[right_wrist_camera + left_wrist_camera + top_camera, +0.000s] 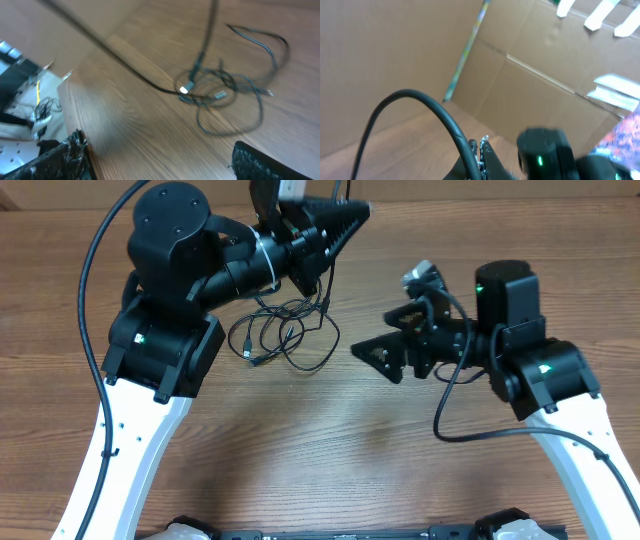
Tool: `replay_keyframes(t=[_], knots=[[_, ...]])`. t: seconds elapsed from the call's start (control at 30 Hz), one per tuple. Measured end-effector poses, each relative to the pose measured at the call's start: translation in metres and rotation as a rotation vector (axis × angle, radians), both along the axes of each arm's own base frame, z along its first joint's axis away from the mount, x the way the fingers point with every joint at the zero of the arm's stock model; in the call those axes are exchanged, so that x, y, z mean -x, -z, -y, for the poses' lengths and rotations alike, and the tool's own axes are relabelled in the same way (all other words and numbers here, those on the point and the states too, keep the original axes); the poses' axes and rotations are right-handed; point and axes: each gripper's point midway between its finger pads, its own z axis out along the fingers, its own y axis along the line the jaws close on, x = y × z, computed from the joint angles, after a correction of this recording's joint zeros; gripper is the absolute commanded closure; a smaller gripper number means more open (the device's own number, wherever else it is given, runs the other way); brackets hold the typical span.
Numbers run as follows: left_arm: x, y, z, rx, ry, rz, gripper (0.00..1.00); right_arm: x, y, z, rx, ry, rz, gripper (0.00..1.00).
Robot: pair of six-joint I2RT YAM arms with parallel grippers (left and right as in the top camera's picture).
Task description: Untangle cables
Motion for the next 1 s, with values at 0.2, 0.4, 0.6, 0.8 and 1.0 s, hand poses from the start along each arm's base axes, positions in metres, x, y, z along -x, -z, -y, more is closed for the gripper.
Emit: replay_keyframes(t=[0.2,0.4,0.6,0.8,1.0], knots=[[0.0,-0.021,-0.001,0.102,-0.006,-0.025,0.96,0.001,-0.025,-0.029,-0.049,-0.079,0.155,0.04],[0.0,-0.026,-0.002,0.179,0.002,-0.124,0.96,-0.008,-0.045,-0.038,-0.07,-0.069,0.277,0.05],[0.0,-0.027,-0.002,0.231,0.009,-0.219,0.96,-0.013,-0.056,-0.04,-0.09,-0.06,0.337,0.18],[0.0,-0.027,-0.002,0.273,0.014,-0.293,0.96,-0.016,-0.058,-0.04,-0.097,-0.049,0.339,0.29],[0.0,-0.028,-0.002,0.307,0.02,-0.35,0.96,-0.018,-0.056,-0.041,-0.098,-0.043,0.324,0.59]])
